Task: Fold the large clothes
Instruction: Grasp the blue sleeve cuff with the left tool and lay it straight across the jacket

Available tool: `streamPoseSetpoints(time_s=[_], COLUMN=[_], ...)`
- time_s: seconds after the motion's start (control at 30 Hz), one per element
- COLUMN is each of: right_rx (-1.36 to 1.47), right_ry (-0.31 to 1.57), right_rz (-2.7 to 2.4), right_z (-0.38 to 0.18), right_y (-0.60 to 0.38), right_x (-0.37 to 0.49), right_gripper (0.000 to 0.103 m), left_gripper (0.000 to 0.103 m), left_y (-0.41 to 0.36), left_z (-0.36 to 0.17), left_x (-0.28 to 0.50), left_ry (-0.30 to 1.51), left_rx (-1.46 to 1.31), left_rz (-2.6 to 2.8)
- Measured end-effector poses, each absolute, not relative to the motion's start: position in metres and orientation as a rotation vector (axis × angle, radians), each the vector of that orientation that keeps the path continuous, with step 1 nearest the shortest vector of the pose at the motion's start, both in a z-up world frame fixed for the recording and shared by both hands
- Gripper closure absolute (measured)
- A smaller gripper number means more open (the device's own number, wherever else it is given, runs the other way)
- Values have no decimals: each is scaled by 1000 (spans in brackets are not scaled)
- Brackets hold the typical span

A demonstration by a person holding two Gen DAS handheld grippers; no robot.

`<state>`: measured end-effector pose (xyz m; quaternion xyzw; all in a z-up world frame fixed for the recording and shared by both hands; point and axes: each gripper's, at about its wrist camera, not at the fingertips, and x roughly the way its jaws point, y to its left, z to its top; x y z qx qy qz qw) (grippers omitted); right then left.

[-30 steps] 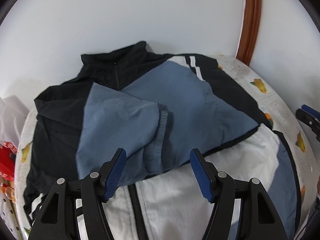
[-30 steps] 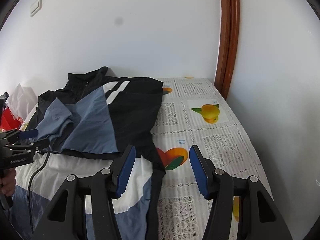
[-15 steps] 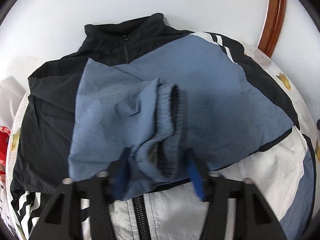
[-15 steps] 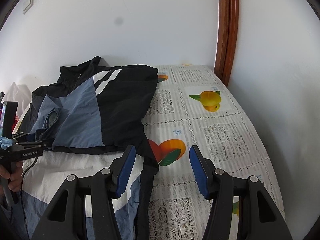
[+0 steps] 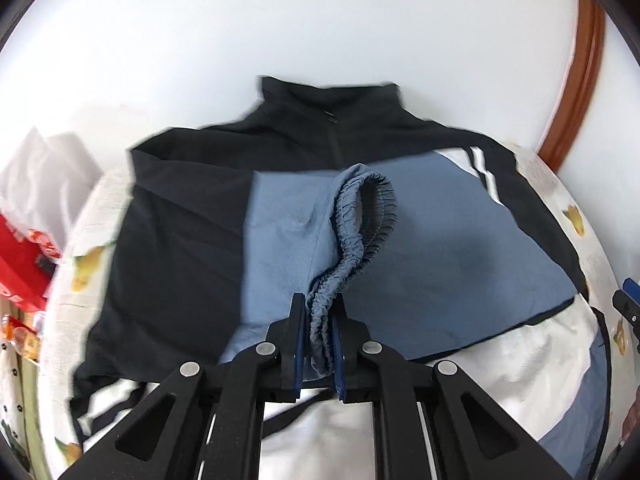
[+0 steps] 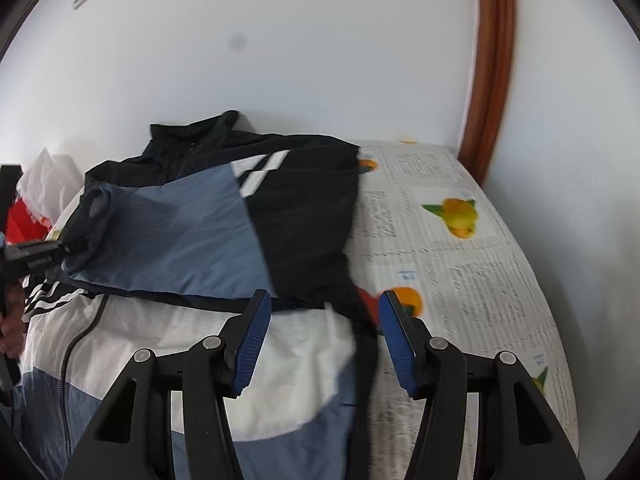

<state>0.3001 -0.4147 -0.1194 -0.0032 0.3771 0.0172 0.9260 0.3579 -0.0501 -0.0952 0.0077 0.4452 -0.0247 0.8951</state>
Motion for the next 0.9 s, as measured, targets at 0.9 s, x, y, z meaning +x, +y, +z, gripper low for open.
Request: streamPoseSetpoints(time_s=[0.9], right_rx=[-62], right_ry=[880], right_rz=[-63], right_z=[-166], right_y=[-364], right_x=[378], right_gripper=[48], left_gripper=[77], left_y=[96], left_z=[-116], left_x=[366], left_ry=[930], left_rx=[-156], left_rz=[195])
